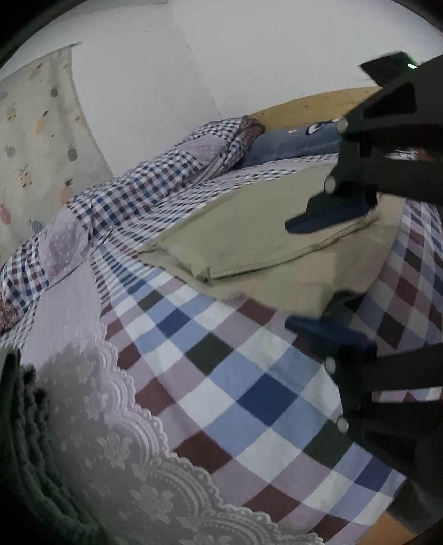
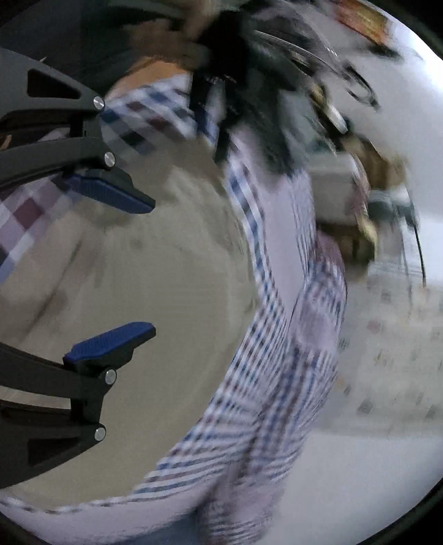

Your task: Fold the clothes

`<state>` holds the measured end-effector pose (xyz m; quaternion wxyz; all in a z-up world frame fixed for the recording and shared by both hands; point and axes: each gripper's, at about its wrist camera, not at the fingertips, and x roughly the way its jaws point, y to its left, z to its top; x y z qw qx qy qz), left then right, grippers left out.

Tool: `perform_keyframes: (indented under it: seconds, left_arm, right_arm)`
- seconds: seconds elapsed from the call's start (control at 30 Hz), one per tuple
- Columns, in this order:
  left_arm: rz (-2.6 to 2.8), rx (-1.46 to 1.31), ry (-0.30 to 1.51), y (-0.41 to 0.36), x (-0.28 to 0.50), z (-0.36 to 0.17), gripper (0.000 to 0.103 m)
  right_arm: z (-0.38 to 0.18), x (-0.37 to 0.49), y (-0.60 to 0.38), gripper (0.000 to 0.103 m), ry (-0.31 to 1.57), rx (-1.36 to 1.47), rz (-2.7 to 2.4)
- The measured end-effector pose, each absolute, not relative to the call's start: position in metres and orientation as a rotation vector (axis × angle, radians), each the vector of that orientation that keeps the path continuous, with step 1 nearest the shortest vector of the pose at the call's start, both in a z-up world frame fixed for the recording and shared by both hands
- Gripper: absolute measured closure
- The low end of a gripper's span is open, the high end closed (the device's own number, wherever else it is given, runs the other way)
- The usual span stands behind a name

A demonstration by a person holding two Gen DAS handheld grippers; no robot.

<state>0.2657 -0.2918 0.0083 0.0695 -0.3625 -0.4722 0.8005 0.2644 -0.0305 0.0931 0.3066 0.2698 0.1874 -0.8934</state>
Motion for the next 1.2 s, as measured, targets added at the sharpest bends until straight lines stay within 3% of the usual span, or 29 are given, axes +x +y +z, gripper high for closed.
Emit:
perform_keyframes:
  seconds: [0.07, 0.17, 0.43, 0.97, 1.07, 1.13, 1.2]
  left_arm:
    - [2.408, -1.092, -1.457, -0.297, 0.267, 0.006, 0.068]
    - [2.389, -1.075, -1.487, -0.304, 0.269, 0.003, 0.090]
    - [2.276, -0.973, -1.508, -0.305, 0.258, 0.014, 0.097]
    - [2.175, -0.928, -1.575, -0.316, 0.252, 0.018, 0.097]
    - [2.178, -0.901, -1.615, -0.321, 0.256, 0.016, 0.082]
    - [2.188, -0.907, -1.639, -0.324, 0.258, 0.014, 0.053]
    - [2.201, -0.924, -1.658, -0.327, 0.259, 0.011, 0.044]
  right_arm:
    - [0.081, 0.277, -0.054, 0.032, 0.583, 0.685, -2.304]
    - [0.065, 0.291, -0.081, 0.032, 0.653, 0.663, -2.241]
    - [0.046, 0.307, -0.128, 0.024, 0.796, 0.525, -2.211]
    - [0.024, 0.253, -0.169, 0.024, 0.901, 0.528, -2.326]
    - [0.028, 0.252, -0.164, 0.024, 0.849, 0.529, -2.329]
    - [0.031, 0.251, -0.162, 0.025, 0.836, 0.517, -2.330]
    - [0.035, 0.249, -0.161, 0.027, 0.820, 0.507, -2.331]
